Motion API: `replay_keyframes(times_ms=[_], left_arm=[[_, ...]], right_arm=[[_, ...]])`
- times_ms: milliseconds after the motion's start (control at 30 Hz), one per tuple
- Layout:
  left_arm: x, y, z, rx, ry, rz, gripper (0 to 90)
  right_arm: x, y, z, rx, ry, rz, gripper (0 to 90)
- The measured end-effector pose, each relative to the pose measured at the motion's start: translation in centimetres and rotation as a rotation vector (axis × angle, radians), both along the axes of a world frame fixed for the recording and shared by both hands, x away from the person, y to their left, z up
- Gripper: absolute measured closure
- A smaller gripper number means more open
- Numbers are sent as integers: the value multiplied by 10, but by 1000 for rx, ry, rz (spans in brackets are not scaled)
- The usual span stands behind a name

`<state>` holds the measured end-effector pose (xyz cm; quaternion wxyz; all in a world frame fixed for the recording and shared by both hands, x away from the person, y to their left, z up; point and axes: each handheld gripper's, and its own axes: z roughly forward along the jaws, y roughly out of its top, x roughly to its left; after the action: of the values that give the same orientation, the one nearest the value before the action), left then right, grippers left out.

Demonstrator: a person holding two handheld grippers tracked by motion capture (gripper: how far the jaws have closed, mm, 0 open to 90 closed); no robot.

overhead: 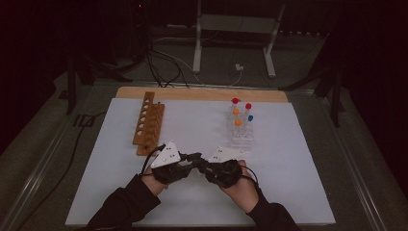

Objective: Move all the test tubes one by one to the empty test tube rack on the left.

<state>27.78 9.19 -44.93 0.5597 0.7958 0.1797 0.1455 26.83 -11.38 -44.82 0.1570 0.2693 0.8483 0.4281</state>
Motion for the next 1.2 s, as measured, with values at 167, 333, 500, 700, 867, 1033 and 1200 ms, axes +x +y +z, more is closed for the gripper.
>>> replay_keyframes(times_ms=[167,333,500,700,867,1033,1200], left_arm=[[0,-1,1,4,-9,6,779],[0,0,3,-2,-12,19,782],[1,2,6,0,-19,29,783],[4,9,13,-3,-33,49,783],[9,15,21,-15,-42,66,783],[15,22,31,-20,-54,88,783],[23,31,44,-27,-67,115,784]], right_arm=[[0,0,0,8,2,-1,765],[1,-2,1,37,6,1,701],[2,-6,3,61,-5,-29,559],[-1,-14,5,101,-20,-38,404],[-6,-23,8,128,-39,-55,235],[-11,-35,7,165,-49,-79,127],[-13,-48,1,184,-38,-74,0]])
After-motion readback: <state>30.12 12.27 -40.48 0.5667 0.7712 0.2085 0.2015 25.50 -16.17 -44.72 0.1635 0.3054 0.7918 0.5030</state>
